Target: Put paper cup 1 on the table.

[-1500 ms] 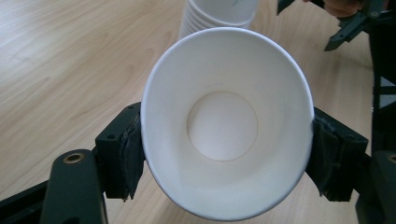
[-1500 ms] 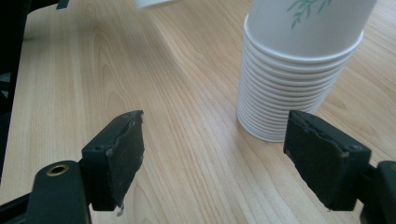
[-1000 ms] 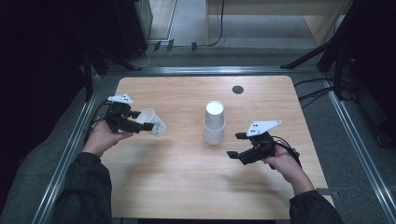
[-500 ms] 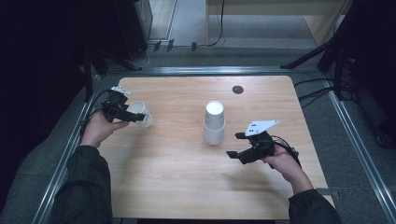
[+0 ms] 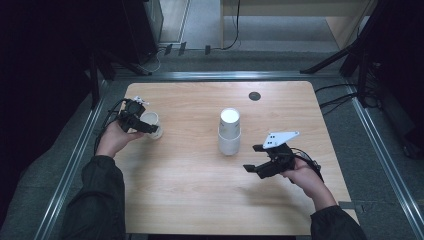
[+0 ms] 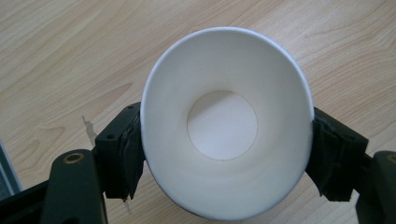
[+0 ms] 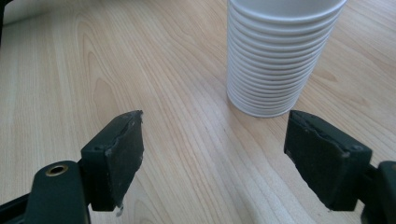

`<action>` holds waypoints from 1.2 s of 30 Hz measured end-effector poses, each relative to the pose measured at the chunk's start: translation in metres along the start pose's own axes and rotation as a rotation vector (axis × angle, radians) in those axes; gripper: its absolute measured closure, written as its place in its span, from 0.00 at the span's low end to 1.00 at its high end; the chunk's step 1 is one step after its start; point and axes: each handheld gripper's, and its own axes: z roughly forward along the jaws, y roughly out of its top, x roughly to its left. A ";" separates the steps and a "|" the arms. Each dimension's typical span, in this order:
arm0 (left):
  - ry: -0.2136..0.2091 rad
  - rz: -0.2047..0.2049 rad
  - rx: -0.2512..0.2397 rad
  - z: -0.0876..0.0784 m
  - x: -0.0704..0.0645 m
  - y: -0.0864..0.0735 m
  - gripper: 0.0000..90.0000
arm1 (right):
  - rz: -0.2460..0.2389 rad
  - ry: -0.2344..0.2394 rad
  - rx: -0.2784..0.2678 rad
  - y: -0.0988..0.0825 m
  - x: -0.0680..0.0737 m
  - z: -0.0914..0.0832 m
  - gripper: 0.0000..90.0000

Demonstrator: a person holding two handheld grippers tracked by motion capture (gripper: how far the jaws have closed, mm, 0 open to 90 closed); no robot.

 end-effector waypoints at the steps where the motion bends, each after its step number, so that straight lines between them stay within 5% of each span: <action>1: -0.003 0.002 0.006 0.001 0.000 0.000 0.26 | 0.001 0.000 0.001 0.000 0.000 0.000 0.22; 18: 0.010 0.018 0.031 0.011 -0.002 0.001 0.23 | -0.006 0.002 0.006 0.000 0.002 0.002 0.22; 36: -0.079 -0.057 -0.027 -0.001 0.008 -0.002 0.12 | 0.001 0.004 -0.048 0.002 -0.001 -0.004 0.23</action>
